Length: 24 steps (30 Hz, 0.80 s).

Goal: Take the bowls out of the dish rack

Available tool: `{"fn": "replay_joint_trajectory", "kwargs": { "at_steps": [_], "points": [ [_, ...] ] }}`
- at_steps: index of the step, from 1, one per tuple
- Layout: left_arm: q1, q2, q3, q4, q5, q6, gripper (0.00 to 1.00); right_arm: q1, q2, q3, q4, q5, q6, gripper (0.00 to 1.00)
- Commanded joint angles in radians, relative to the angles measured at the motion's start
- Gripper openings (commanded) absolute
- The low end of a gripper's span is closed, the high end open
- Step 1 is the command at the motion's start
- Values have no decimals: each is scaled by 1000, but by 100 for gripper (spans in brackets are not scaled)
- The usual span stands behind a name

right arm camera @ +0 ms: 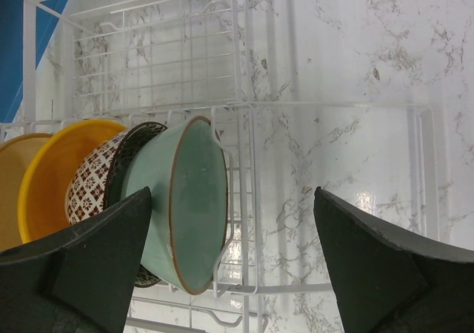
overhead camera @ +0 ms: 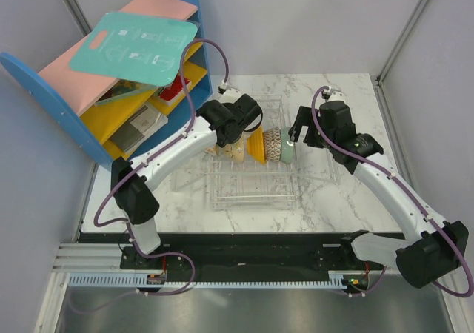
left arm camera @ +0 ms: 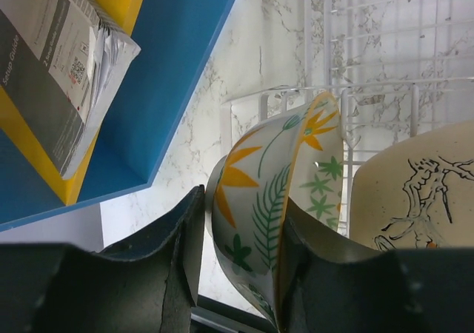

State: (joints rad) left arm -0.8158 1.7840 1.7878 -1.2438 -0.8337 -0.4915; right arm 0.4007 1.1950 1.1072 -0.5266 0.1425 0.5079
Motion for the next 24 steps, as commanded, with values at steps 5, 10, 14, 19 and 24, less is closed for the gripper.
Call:
{"fn": "replay_joint_trajectory", "kwargs": {
  "at_steps": [5,10,14,19,24],
  "points": [
    [-57,2,22,32,25,-24,2,-14,-9,-41,-6,2,-19,97],
    [-62,-23,13,27,44,-24,2,-19,-11,-44,-3,-4,-17,97],
    [-65,-49,13,35,79,-21,2,-19,-12,-49,4,-7,-17,97],
    [-75,-46,12,35,82,-1,2,-20,-12,-49,4,-11,-16,97],
    [-79,-52,35,46,93,28,2,-20,-8,-33,5,-7,-19,97]
  ]
}}
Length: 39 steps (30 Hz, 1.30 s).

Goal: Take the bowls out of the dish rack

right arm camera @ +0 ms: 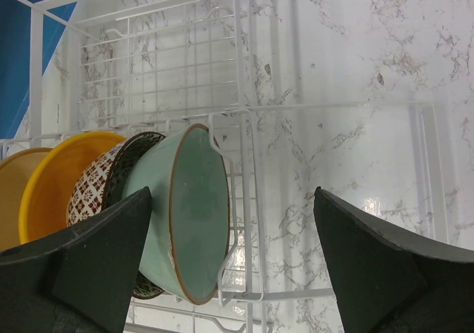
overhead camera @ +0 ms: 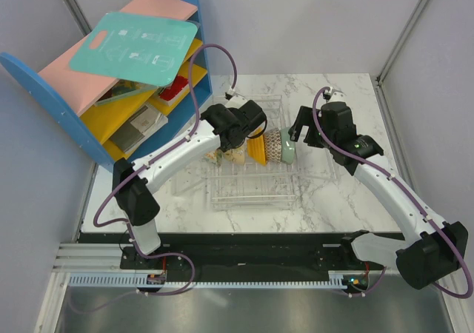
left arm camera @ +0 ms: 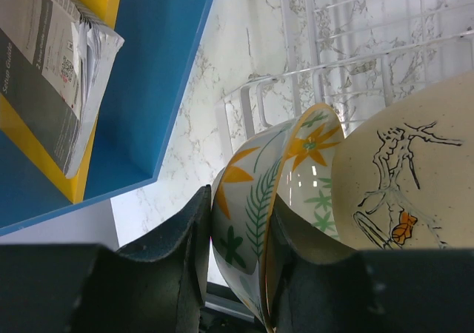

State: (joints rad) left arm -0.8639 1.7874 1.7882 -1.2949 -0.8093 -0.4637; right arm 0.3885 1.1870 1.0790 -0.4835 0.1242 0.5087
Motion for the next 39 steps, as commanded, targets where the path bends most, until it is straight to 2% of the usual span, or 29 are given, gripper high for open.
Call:
{"fn": "replay_joint_trajectory", "kwargs": {
  "at_steps": [1,19,26,34,39],
  "points": [
    [-30,-59,46,100,67,5,2,-8,2,-2,-38,11,-19,97],
    [-29,-34,243,51,-110,117,2,-8,20,15,-32,5,-25,97],
    [-29,-31,252,36,-136,111,2,-8,22,6,-30,5,-25,97],
    [-27,-117,295,169,-21,160,2,-8,-53,16,29,-1,-68,98],
    [-24,-106,353,170,44,163,2,-8,-50,61,36,-24,-94,98]
  ]
}}
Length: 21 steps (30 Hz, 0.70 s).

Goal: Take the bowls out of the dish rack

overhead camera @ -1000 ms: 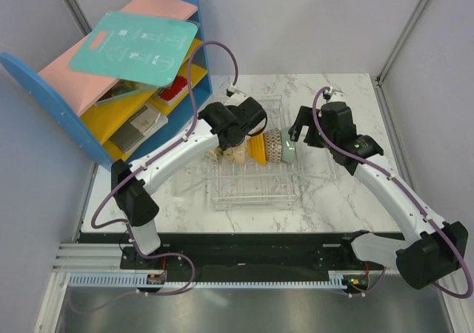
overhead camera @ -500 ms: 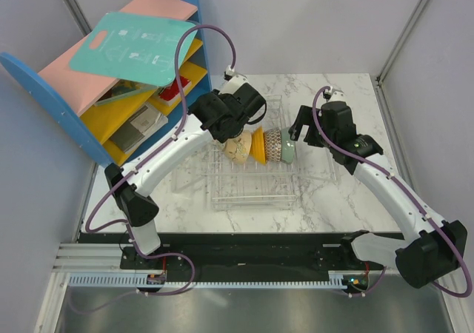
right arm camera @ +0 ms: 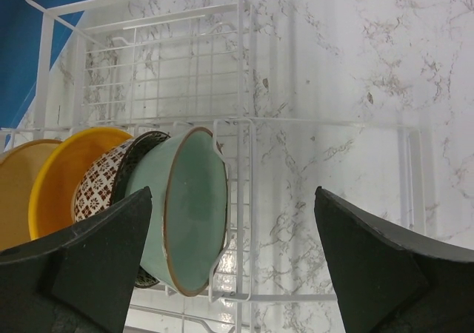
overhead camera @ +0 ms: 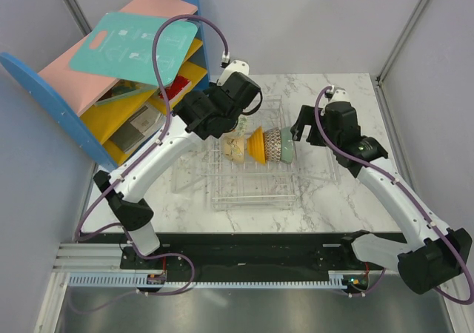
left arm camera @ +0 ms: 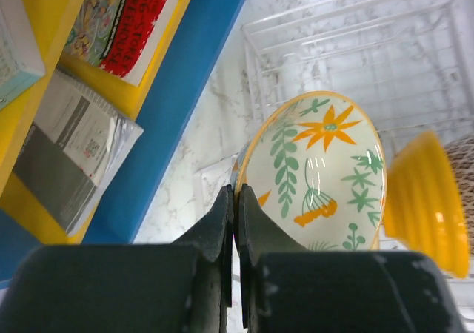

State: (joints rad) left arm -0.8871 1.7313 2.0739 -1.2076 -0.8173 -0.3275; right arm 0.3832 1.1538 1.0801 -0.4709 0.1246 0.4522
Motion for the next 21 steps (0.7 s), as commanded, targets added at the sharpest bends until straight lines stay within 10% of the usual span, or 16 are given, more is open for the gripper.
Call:
{"fn": "replay_joint_trajectory", "kwargs": {
  "at_steps": [1,21],
  "points": [
    [0,-52,68,89,66,18,2,-3,-17,63,34,-37,-37,98],
    [-1,-13,29,213,340,-22,2,-1,29,26,317,-310,140,98]
  ]
}}
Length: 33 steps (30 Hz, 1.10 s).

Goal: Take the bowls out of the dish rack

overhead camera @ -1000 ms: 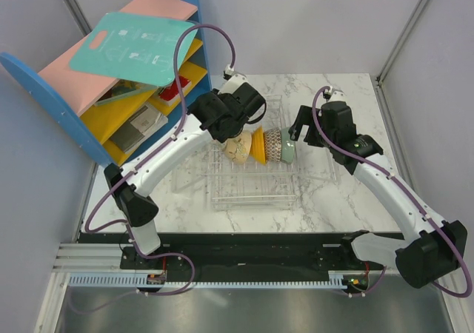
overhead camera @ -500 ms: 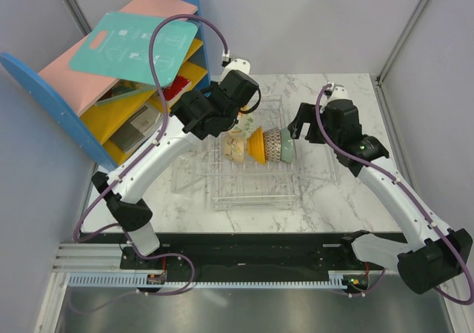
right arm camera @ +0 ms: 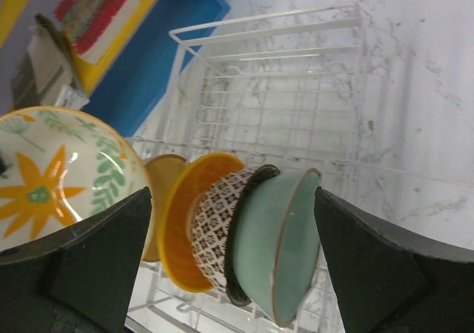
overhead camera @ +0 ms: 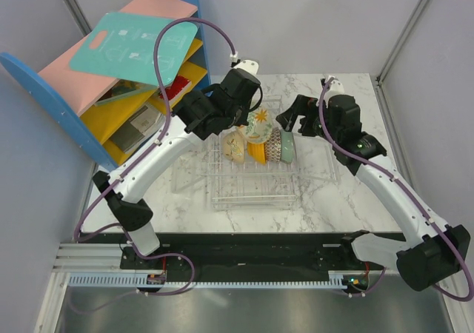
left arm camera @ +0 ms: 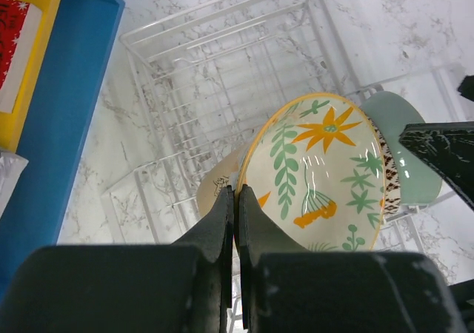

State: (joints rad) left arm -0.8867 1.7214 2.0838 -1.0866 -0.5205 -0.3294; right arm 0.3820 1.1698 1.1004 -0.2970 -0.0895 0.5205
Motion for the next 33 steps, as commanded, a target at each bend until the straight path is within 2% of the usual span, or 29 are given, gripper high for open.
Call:
{"fn": "replay_joint_trajectory", "kwargs": {
  "at_steps": [1,8,13,23,26,27,29,33],
  "points": [
    [-1,-2,19,96,43,-20,2,0,17,4,150,-104,79,98],
    [-1,10,18,106,66,-17,2,18,53,-10,185,-139,102,98],
    [-1,14,12,116,74,-14,2,34,74,-19,190,-148,114,94],
    [-1,23,2,131,73,-2,2,63,83,-51,220,-139,135,61],
    [-1,21,-10,140,73,4,2,64,79,-59,225,-138,133,48],
    [0,21,-13,145,76,4,2,64,77,-60,229,-144,128,31],
    [-1,21,-27,149,83,6,2,66,76,-65,234,-150,127,15],
    [-1,12,-56,162,97,1,2,63,73,-74,251,-161,131,7]
  ]
}}
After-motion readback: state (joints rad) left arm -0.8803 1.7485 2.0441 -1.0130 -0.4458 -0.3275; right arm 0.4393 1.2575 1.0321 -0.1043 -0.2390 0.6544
